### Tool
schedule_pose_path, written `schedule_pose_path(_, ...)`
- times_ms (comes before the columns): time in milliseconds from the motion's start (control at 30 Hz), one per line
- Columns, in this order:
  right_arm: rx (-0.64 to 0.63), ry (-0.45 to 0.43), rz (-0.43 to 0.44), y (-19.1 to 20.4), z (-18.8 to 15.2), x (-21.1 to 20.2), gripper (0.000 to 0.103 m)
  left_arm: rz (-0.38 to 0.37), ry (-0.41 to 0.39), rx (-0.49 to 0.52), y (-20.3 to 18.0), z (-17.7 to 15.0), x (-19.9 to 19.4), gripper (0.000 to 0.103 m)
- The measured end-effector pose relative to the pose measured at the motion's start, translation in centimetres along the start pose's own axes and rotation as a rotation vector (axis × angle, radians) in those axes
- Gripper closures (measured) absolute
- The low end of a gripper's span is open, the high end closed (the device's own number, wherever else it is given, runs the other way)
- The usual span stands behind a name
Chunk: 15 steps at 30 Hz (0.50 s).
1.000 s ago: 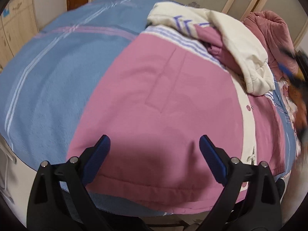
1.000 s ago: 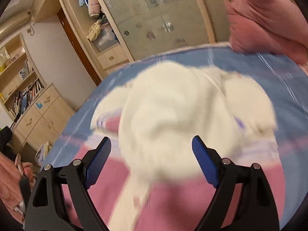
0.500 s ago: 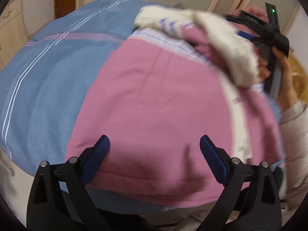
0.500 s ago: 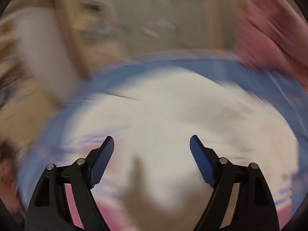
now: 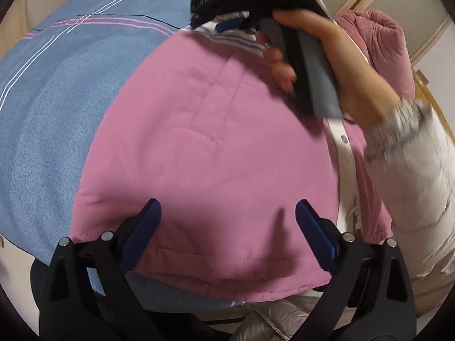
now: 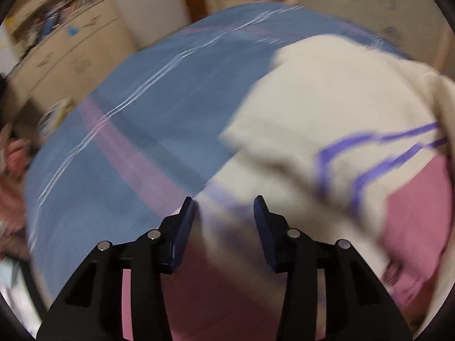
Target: Fold large clothes
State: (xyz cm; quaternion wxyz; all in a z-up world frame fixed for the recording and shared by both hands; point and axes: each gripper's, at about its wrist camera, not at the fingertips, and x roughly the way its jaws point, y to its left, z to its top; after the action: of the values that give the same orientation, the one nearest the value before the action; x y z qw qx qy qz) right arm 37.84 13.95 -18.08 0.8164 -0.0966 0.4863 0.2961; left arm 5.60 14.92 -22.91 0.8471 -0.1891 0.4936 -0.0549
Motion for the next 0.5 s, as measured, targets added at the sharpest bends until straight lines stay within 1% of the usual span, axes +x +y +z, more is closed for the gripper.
schedule_pose_path(33, 0.042, -0.026, 0.054, -0.6, 0.1, -0.9, 0.059, 0.002, -0.004, 0.005, -0.1, -0.1, -0.2, 0.006)
schedule_pose_path(67, 0.061, -0.042, 0.132, -0.9, -0.2, -1.8, 0.058, 0.000, -0.017, 0.010, -0.3, -0.1, -0.6, 0.006)
schedule_pose_path(100, 0.054, -0.043, 0.172, -0.8, -0.6, -2.5, 0.058, -0.010, -0.040, 0.016, -0.5, -0.1, -1.2, 0.006)
schedule_pose_path(167, -0.017, -0.025, 0.203, 0.5, -2.4, -4.5, 0.058, -0.025, -0.083, 0.024, -0.5, 0.2, -2.2, 0.006)
schedule_pose_path(200, -0.059, 0.004, 0.224, 1.2, -3.4, -4.9, 0.058, -0.022, -0.089, 0.023, -0.4, 0.3, -2.2, 0.006)
schedule_pose_path(267, -0.113, 0.067, 0.232, 2.1, -5.0, -4.7, 0.058, -0.007, -0.070, 0.010, 0.1, 0.9, -1.2, 0.006)
schedule_pose_path(300, -0.139, 0.098, 0.207, 2.7, -5.7, -4.0, 0.058, -0.001, -0.053, 0.002, 0.3, 1.3, -0.6, 0.006)
schedule_pose_path(367, -0.175, 0.092, 0.165, 3.3, -6.1, -3.3, 0.058, 0.023, -0.041, 0.007, 0.3, 1.2, 0.2, 0.006)
schedule_pose_path(433, -0.137, 0.077, 0.159, 3.1, -5.4, -2.5, 0.058, 0.050, -0.032, 0.032, -0.2, 1.0, 0.4, 0.006)
schedule_pose_path(500, -0.099, 0.058, 0.138, 2.5, -4.2, -1.9, 0.058, 0.072, -0.007, 0.050, -0.5, 0.7, 0.8, 0.005)
